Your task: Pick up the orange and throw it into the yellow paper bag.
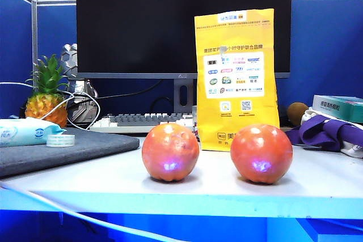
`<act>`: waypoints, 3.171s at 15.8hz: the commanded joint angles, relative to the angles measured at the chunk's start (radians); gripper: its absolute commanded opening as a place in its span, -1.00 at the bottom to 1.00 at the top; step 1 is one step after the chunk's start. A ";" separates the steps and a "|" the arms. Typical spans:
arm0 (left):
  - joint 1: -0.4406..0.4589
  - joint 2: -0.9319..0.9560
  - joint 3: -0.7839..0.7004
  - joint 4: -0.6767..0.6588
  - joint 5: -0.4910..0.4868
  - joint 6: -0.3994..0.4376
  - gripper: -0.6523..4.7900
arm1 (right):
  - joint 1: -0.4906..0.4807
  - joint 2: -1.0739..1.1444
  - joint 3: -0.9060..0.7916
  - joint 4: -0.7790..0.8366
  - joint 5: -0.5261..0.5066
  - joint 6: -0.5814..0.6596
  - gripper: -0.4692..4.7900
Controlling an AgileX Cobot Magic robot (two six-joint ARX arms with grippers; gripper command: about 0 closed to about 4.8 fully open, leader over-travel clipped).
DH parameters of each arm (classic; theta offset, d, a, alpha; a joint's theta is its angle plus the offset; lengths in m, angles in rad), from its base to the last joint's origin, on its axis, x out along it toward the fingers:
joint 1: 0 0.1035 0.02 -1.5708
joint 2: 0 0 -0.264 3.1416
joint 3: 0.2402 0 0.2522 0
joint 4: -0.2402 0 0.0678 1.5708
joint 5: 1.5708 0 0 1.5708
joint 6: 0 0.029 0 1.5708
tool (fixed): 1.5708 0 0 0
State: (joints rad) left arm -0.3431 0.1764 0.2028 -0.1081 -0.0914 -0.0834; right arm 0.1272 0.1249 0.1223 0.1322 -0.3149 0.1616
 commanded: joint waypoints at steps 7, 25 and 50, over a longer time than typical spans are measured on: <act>0.001 0.028 0.010 0.159 0.238 -0.019 1.00 | 0.001 0.005 0.005 0.147 -0.014 0.013 1.00; -0.007 0.880 0.718 -0.445 0.369 0.125 1.00 | 0.080 1.074 0.676 -0.582 -0.131 -0.066 1.00; -0.286 1.001 0.718 -0.246 0.335 0.130 1.00 | 0.175 1.369 0.808 -0.444 -0.232 -0.114 -0.31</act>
State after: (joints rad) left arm -0.6292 1.1835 0.9176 -0.4183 0.2428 0.0296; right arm 0.3008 1.4994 0.8791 -0.3119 -0.5091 0.0536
